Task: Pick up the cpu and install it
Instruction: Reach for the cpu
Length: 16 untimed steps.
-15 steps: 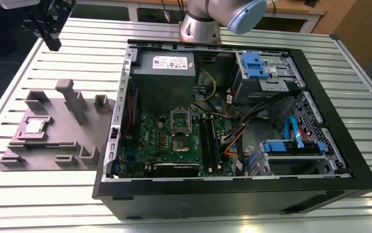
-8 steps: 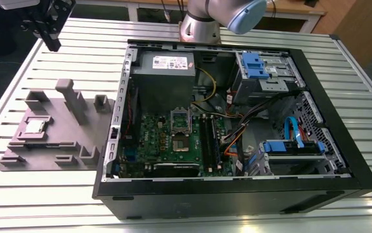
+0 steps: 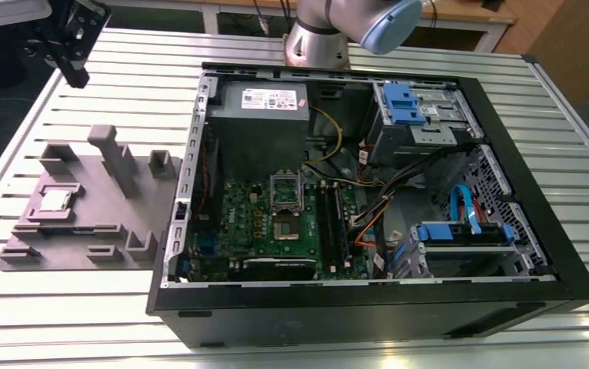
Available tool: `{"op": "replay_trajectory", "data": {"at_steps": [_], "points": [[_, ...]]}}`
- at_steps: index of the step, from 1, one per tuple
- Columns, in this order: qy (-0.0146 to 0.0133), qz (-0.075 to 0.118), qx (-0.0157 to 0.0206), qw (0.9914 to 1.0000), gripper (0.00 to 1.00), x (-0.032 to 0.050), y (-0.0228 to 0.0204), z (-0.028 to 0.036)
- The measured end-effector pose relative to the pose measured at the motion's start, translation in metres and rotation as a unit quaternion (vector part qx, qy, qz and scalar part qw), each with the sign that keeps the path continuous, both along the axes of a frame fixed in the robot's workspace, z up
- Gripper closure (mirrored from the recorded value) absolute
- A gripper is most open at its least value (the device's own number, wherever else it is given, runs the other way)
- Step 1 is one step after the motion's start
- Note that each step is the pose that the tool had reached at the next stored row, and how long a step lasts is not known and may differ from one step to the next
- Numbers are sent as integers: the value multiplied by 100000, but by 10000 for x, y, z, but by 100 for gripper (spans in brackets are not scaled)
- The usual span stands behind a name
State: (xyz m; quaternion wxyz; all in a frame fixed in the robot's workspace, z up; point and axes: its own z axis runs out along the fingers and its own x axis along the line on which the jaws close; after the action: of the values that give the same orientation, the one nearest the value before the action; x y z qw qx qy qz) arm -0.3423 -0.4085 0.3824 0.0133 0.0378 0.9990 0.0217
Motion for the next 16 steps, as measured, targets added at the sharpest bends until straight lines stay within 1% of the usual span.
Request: {"op": "replay_trajectory", "data": {"at_steps": [5, 6, 7, 12, 16], "points": [[-7, 2, 1, 100000, 90, -55, -52, -39], [-7, 0, 1, 100000, 90, -79, -81, -57], [-9, -3, 1, 100000, 90, -134, -125, -100], [-8, 4, -5, 100000, 90, -223, -153, -161], [-14, -5, 0, 100000, 90, -328, -163, -226]]}}
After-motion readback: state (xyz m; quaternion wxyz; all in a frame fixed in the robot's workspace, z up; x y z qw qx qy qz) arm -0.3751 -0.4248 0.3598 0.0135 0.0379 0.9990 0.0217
